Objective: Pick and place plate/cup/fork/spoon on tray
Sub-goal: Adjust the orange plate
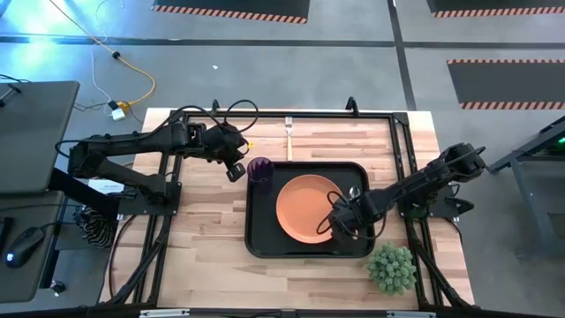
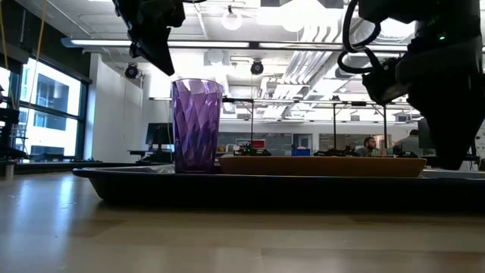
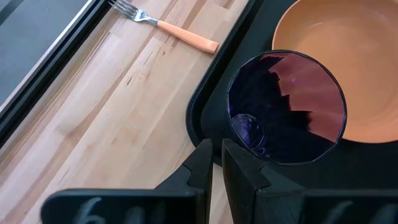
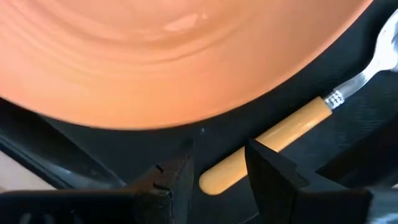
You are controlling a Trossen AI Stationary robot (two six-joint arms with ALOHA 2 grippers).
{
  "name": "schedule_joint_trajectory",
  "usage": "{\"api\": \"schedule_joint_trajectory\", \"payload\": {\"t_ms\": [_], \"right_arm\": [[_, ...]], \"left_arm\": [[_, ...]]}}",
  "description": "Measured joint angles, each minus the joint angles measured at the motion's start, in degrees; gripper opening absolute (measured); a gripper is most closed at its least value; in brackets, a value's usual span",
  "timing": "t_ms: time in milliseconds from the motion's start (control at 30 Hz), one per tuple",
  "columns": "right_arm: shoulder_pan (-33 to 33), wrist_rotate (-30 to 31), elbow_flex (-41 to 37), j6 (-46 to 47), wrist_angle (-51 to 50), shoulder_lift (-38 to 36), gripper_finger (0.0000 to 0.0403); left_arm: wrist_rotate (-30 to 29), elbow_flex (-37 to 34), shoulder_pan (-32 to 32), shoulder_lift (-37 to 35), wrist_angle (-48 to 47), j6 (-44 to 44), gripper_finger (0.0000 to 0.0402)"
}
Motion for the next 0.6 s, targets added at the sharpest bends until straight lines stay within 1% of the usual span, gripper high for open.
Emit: {"api": "schedule_joint_trajectory", "payload": {"t_ms": [200, 367, 600], "right_arm": [[-2.0, 1.9, 0.0, -0.5, 0.0, 0.0, 0.0135], [-3.7, 1.8, 0.0, -1.9, 0.5, 0.0, 0.0135], [-4.5, 1.7, 0.0, -2.6, 2.6, 0.0, 0.0135]], "left_arm": [[0.0, 0.0, 0.0, 0.0, 0.0, 0.0, 0.0023], [0.0, 0.0, 0.0, 0.0, 0.0, 0.0, 0.0023], [0.0, 0.0, 0.0, 0.0, 0.0, 0.0, 0.0023]]}}
